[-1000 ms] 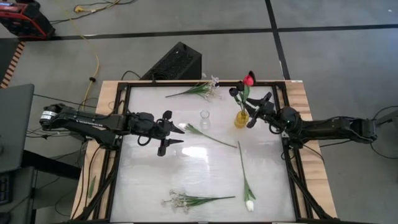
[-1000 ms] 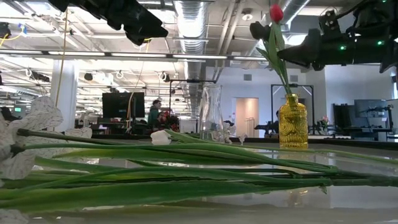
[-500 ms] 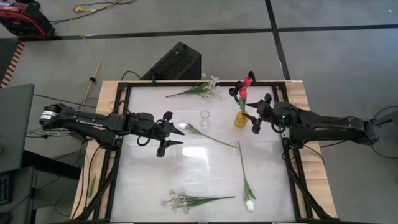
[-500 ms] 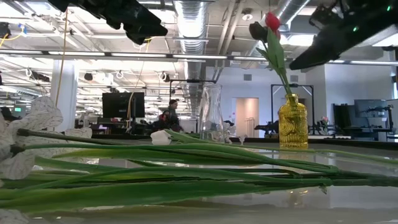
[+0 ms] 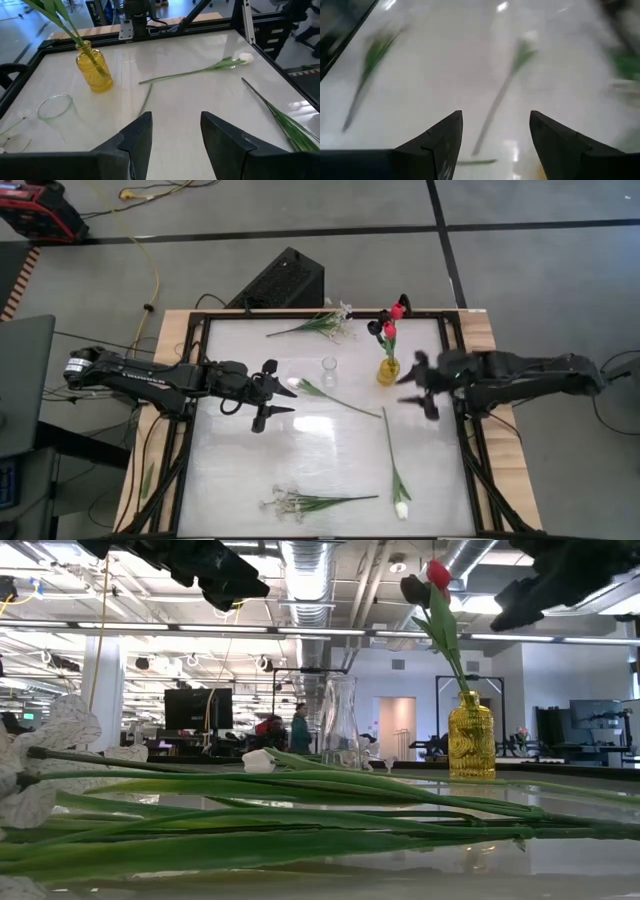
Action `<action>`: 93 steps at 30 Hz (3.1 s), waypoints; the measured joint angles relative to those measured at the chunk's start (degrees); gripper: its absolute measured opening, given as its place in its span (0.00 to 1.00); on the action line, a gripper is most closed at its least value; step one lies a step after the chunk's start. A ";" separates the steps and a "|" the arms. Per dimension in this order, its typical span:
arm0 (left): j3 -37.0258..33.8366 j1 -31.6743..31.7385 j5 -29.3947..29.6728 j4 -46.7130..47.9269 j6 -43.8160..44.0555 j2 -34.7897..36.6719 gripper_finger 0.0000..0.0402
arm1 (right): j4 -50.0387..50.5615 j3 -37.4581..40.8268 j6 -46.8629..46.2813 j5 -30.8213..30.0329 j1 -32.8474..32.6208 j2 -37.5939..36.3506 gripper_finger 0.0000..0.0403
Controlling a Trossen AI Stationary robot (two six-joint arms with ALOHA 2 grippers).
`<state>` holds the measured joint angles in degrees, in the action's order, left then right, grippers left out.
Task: Sort flowers into vase by color
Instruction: Put the bottom right white flower into the transparent vase
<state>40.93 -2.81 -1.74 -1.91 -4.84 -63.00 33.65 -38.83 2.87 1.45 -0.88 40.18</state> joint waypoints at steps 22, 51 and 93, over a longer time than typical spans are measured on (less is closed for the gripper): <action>0.04 -0.92 -5.66 -5.21 1.93 -12.18 0.39 | -1.96 -9.63 15.80 -1.50 -31.01 44.76 0.56; 0.02 -1.39 -8.07 -5.79 0.20 -12.52 0.39 | -0.03 -13.49 11.20 1.44 -35.69 41.61 0.04; 1.57 -2.49 -5.95 -49.22 -2.56 -26.12 0.03 | -66.95 -10.23 5.97 -4.46 -11.70 37.07 0.09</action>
<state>42.50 -5.30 -7.68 -51.13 -7.40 -89.12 -33.30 -49.06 8.84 -3.01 -12.59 77.25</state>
